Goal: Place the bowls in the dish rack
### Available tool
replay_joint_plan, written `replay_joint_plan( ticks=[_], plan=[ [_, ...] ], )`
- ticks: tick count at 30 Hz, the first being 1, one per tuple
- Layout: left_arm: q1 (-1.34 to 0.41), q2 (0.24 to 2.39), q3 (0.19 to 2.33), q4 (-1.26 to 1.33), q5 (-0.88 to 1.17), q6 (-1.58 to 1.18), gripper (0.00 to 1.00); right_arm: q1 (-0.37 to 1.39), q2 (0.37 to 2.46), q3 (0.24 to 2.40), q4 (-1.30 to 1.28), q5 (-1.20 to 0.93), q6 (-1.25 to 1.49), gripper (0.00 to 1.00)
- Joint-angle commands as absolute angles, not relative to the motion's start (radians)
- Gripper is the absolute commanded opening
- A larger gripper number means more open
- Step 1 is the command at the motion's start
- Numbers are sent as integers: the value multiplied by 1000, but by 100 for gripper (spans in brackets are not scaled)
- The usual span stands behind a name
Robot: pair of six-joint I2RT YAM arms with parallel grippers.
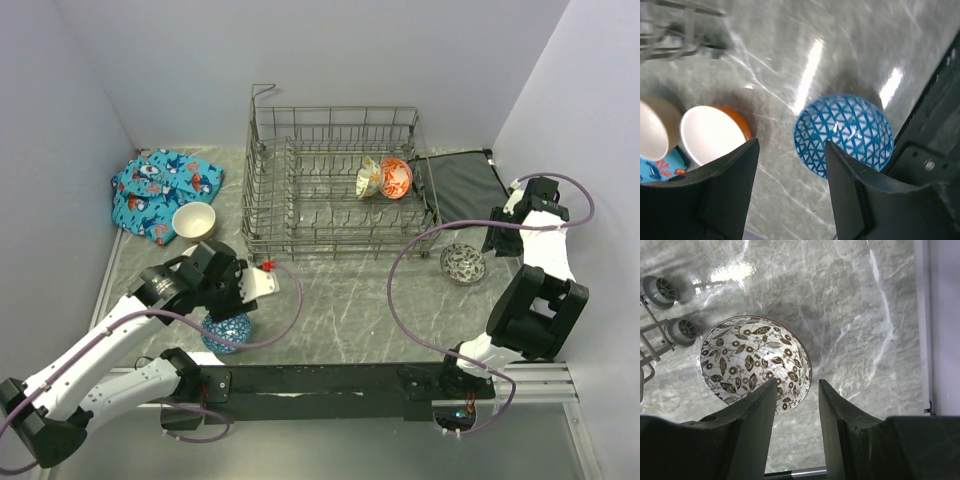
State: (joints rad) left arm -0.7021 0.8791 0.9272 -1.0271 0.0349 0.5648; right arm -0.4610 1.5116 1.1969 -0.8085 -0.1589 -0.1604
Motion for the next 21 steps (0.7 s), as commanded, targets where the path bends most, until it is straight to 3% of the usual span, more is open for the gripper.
replay_joint_plan(
  ticks=[1,5,6,7,13,21],
  plan=[
    [-672,911,880,-1131,129,830,59,-466,1503,1243,-822,-143,-127,46],
    [-591,948,868,-1187,276,1002,50,-466,1483,1249,-834,-120,-149,46],
    [-589,948,855,-1181,279,1023,45,-466,1482,1247,-836,-117,-150,46],
    [-589,953,832,-1175,282,1049,33,-466,1480,1247,-836,-114,-152,46],
    [-589,980,773,-1144,327,1109,12,-466,1460,1232,-845,-100,-158,45],
    [-589,1048,674,-1028,272,1141,11,-466,1468,1226,-845,-80,-166,45]
  ],
)
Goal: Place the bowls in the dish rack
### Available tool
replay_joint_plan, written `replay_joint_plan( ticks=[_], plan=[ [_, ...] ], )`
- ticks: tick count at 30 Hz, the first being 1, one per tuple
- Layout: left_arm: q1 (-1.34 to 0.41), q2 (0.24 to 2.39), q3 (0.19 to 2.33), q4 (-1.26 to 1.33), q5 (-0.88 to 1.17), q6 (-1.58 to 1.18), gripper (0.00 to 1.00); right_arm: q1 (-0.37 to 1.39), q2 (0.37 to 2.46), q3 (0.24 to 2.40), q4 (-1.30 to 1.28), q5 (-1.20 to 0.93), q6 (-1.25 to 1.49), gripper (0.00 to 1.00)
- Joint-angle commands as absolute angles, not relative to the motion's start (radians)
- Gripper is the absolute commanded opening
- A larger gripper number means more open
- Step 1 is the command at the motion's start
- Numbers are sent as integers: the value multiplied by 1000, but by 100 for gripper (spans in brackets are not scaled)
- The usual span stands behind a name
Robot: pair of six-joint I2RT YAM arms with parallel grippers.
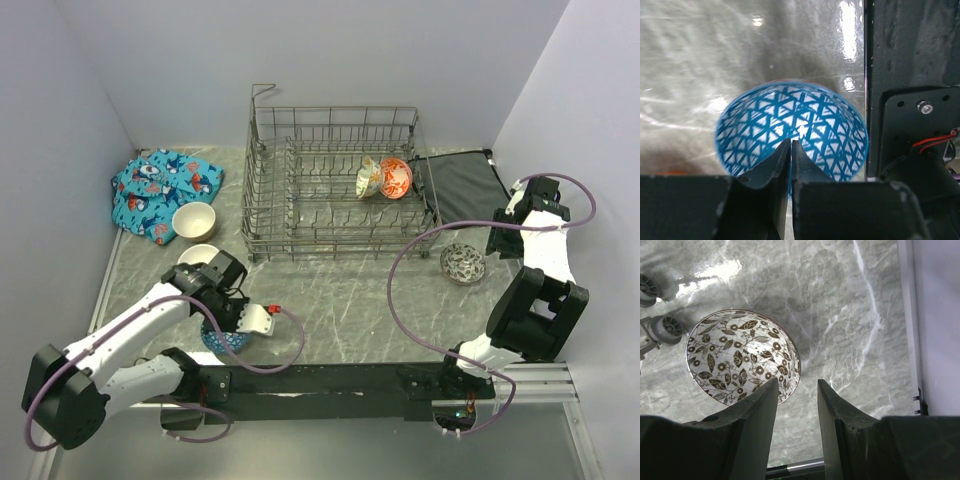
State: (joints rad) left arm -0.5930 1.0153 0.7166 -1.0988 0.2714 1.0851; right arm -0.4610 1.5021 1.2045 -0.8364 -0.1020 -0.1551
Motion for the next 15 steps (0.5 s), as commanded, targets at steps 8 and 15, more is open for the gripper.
replay_joint_plan(
  ticks=[8,15],
  plan=[
    [-588,1092,598,-905,236,1193,12,-466,1471,1223,-845,-60,-172,45],
    [-584,1189,577,-766,160,1220,15,-466,1470,1218,-842,-45,-175,44]
  ],
)
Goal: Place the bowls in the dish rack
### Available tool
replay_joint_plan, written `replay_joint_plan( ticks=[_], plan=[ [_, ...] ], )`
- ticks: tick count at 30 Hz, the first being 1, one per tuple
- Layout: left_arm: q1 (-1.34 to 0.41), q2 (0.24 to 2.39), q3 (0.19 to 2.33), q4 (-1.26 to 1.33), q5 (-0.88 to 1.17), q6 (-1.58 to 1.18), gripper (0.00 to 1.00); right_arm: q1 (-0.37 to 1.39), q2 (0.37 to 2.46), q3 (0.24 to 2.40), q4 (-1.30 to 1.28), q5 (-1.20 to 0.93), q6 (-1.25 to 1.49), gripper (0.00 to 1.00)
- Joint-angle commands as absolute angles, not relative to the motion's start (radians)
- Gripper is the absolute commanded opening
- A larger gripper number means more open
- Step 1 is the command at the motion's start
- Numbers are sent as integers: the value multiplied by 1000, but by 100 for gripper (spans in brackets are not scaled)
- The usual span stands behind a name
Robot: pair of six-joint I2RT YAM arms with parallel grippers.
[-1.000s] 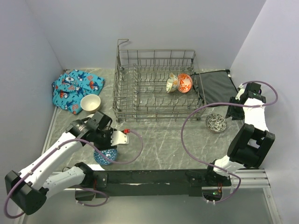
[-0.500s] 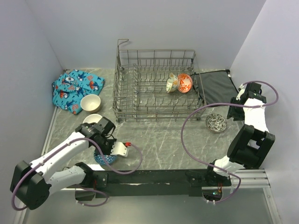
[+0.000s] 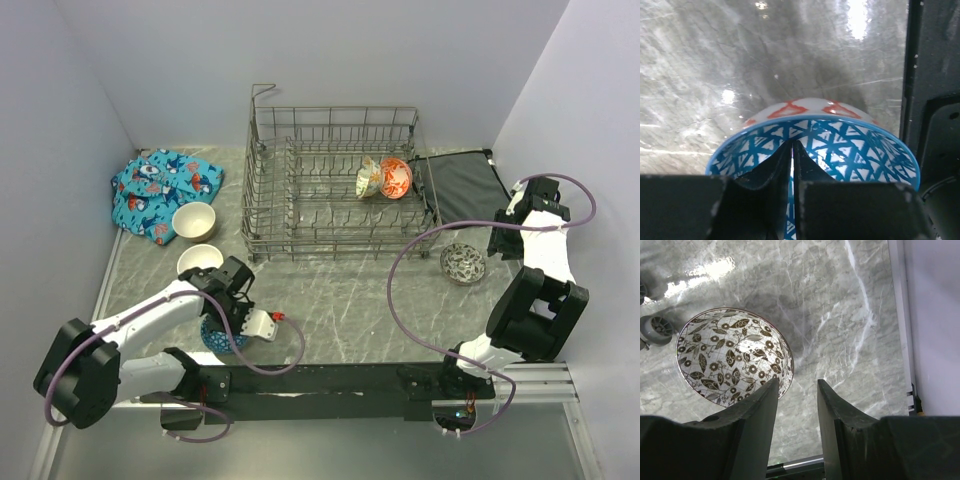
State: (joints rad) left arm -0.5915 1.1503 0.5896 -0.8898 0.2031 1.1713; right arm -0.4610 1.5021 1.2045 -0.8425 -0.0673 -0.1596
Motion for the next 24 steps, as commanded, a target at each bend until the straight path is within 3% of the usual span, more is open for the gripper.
replay_joint_plan(
  ticks=[1,10,14,21,24],
  plan=[
    [-581,1193,575,-744,156,1216,15,-466,1468,1218,-842,-44,-173,44],
    [-575,1151,534,-493,124,1212,13,-466,1462,1197,-836,-48,-166,44],
    [-575,1152,580,-520,140,1197,15,-466,1459,1184,-834,-54,-166,44],
    [-577,1117,868,-817,43,977,44,-466,1439,1154,-824,-71,-160,44],
    [-581,1127,1055,-1033,101,933,58,-466,1434,1132,-815,-77,-152,44]
  ],
)
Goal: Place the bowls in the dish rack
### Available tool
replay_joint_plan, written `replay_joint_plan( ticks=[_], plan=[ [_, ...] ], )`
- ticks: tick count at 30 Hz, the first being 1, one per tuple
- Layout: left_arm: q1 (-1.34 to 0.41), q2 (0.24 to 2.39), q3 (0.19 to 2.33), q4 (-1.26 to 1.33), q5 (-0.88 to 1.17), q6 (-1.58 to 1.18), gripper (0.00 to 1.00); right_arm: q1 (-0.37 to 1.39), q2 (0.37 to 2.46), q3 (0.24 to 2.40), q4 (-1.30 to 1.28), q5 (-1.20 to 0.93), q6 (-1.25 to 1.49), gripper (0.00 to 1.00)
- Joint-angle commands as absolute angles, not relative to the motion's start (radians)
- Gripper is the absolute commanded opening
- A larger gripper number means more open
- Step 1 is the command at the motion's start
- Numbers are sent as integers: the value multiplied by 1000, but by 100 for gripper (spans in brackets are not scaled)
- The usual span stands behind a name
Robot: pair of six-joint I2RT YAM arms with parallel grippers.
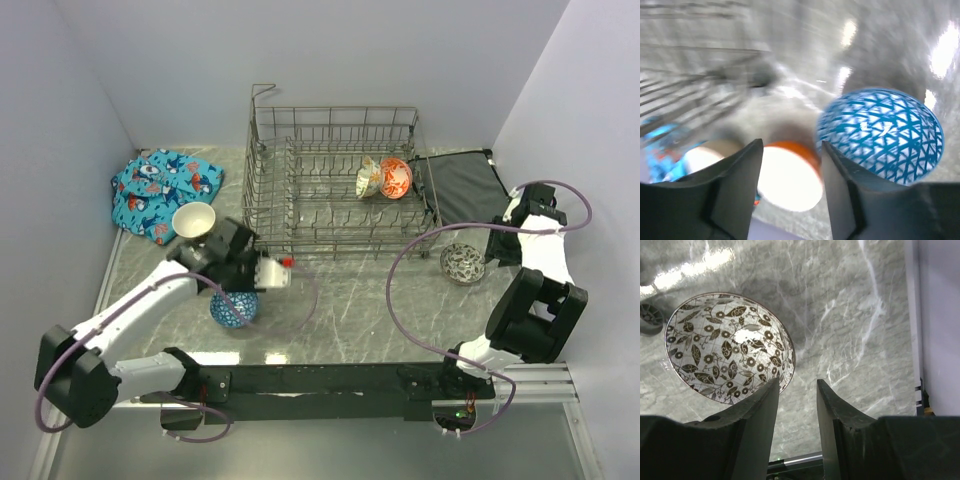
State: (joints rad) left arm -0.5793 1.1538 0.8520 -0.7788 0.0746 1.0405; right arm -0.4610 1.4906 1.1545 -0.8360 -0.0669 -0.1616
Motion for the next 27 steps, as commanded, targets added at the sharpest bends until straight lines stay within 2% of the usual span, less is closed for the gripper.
replay_joint_plan(
  ticks=[1,4,10,11,12,13,14,15,19,22,27],
  plan=[
    [-586,1137,1136,-1087,126,925,60,-466,1437,1131,-813,-78,-150,44],
    [-606,1209,1280,-1167,184,787,66,-466,1439,1124,-805,-86,-144,44],
    [-598,1570,1552,-1322,324,182,66,-466,1459,1161,-804,-80,-129,47],
    [-598,1581,1549,-1293,343,148,74,-466,1463,1173,-804,-78,-126,48],
    [-601,1585,1545,-1235,240,49,76,-466,1468,1181,-805,-75,-127,48],
    [-597,1591,1534,-1224,256,-62,74,-466,1473,1186,-807,-78,-127,48],
    [-619,1586,1511,-1201,268,-96,71,-466,1479,1196,-810,-83,-130,48],
    [-650,1577,1479,-1175,144,-147,70,-466,1482,1201,-814,-86,-132,48],
    [-733,1464,1428,-1149,63,-222,65,-466,1491,1206,-811,-90,-149,47],
    [-739,1459,1381,-1164,17,-341,62,-468,1512,1204,-799,-100,-150,46],
    [-652,1447,1055,-1164,31,-382,59,-466,1520,1201,-787,-117,-130,46]
  ],
)
